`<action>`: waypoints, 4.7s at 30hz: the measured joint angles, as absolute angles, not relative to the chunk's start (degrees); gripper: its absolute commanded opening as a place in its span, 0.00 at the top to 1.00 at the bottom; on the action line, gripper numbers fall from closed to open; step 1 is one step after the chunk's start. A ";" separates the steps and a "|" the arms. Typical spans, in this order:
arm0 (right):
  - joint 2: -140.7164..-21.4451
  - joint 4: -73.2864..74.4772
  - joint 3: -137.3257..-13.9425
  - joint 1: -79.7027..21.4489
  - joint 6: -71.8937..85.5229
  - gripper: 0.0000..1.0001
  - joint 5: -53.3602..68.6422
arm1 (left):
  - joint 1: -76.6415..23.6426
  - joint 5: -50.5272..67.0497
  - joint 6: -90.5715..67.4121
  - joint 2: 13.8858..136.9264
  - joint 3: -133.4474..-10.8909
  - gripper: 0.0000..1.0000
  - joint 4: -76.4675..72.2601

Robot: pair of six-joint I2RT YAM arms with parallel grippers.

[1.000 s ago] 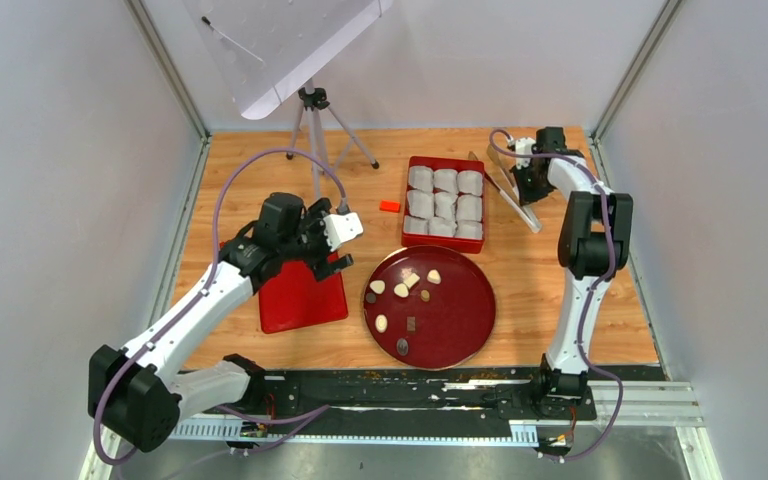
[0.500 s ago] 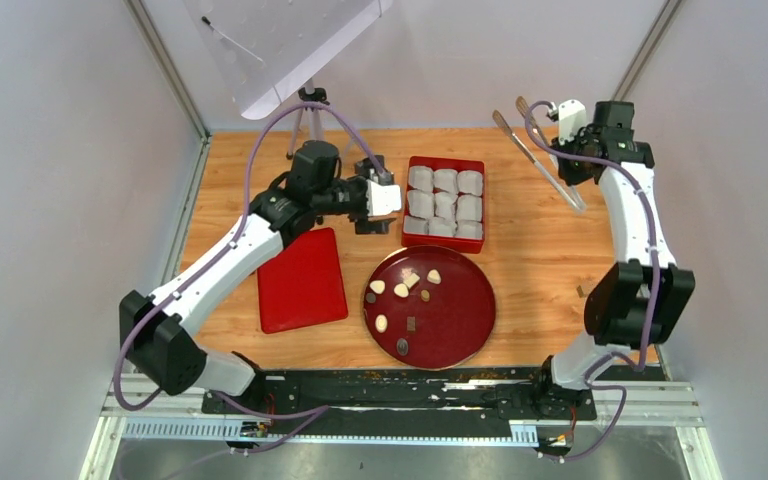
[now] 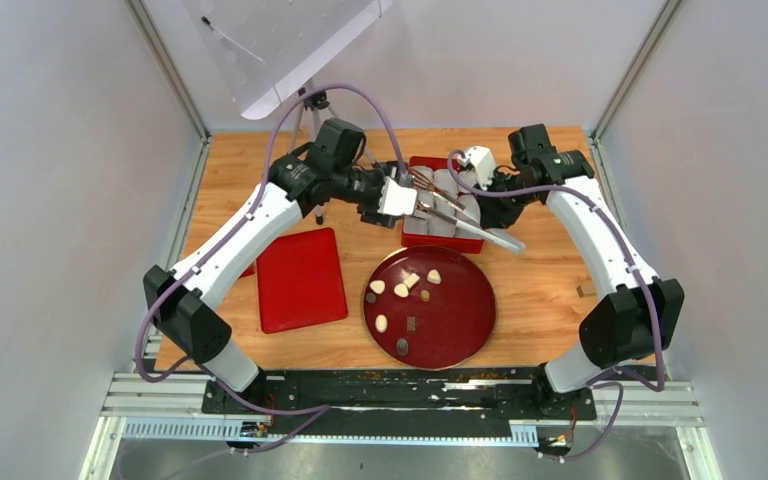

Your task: Pack the chocolate

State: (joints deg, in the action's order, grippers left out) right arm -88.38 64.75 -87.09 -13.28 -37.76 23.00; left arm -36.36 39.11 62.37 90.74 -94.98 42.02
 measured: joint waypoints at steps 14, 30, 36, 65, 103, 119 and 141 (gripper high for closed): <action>-89.58 66.35 -91.85 -21.93 -42.46 1.00 22.37 | -36.40 32.75 68.88 92.92 -94.61 0.62 50.81; -88.92 66.92 -91.15 -21.96 -43.99 0.99 20.62 | -36.18 31.44 71.22 97.93 -100.25 1.00 63.37; -87.37 67.18 -91.20 -21.12 -41.01 0.21 25.98 | -31.73 36.75 70.39 98.39 -99.96 1.00 63.46; -88.86 65.45 -92.51 -16.38 -39.72 0.05 51.13 | -23.20 60.80 64.73 100.03 -90.52 1.00 64.45; -95.04 64.29 -90.63 -17.39 -48.18 0.35 52.18 | -23.22 65.89 60.14 103.81 -92.77 1.00 61.91; -94.76 63.55 -88.86 -17.61 -47.94 0.61 51.68 | -23.22 66.94 58.89 105.65 -93.19 1.00 60.84; -92.18 61.71 -83.72 -17.45 -46.76 0.36 50.19 | -23.20 68.77 59.09 105.65 -93.17 1.00 61.43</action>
